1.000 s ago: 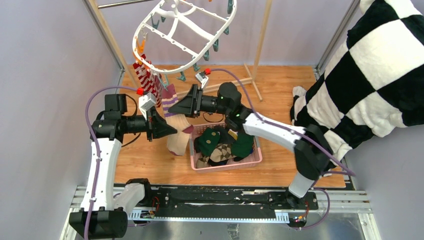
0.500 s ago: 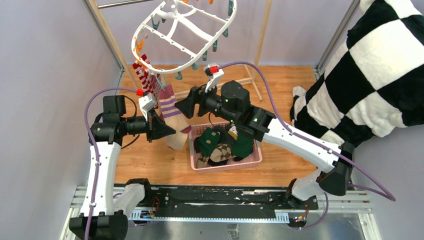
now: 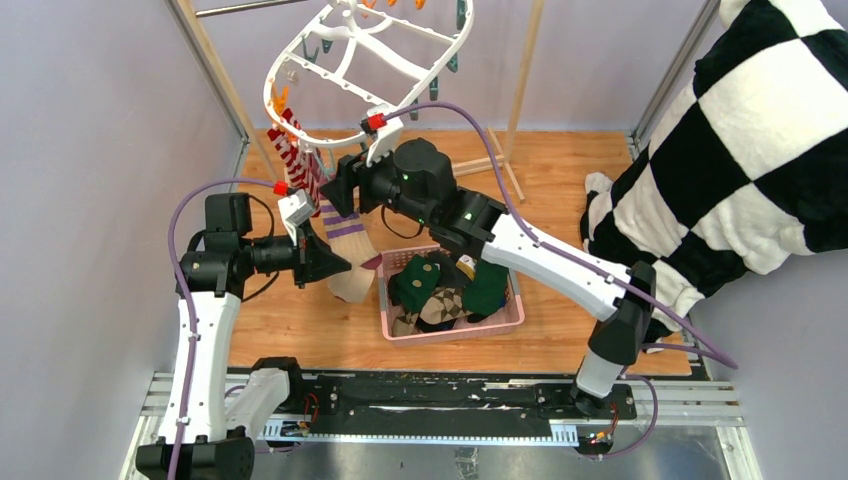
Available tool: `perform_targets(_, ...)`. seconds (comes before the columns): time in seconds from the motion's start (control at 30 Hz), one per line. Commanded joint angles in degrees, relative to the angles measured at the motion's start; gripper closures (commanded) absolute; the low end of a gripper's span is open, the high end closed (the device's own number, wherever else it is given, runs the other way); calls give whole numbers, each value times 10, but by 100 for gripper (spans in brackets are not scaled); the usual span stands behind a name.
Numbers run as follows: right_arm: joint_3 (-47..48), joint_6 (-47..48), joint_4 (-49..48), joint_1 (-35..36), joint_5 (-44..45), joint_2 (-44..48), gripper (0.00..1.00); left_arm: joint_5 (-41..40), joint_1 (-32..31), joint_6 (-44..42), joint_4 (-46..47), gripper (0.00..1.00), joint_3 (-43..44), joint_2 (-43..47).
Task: Remove the socks clipped to the hanger
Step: Remove the sock from the hanger.
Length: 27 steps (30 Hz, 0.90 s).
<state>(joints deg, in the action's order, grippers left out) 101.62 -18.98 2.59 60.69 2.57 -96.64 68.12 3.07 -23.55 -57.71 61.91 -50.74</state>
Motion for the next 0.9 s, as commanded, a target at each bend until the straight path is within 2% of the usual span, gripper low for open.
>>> perform_targets(0.0, 47, 18, 21, 8, -2, -30, 36, -6, -6, 4, -5, 100, 7, 6)
perform_targets(0.43, 170, 103, 55, 12, 76, -114, 37, -7, -11, 9, -5, 100, 14, 12)
perform_targets(0.73, 187, 114, 50, 12, 89, -126, 53, -4, -13, 16, -5, 100, 19, 14)
perform_targets(0.87, 180, 105, 38, 10, 88, -120, 77, -7, -13, 15, -5, 100, 14, 16)
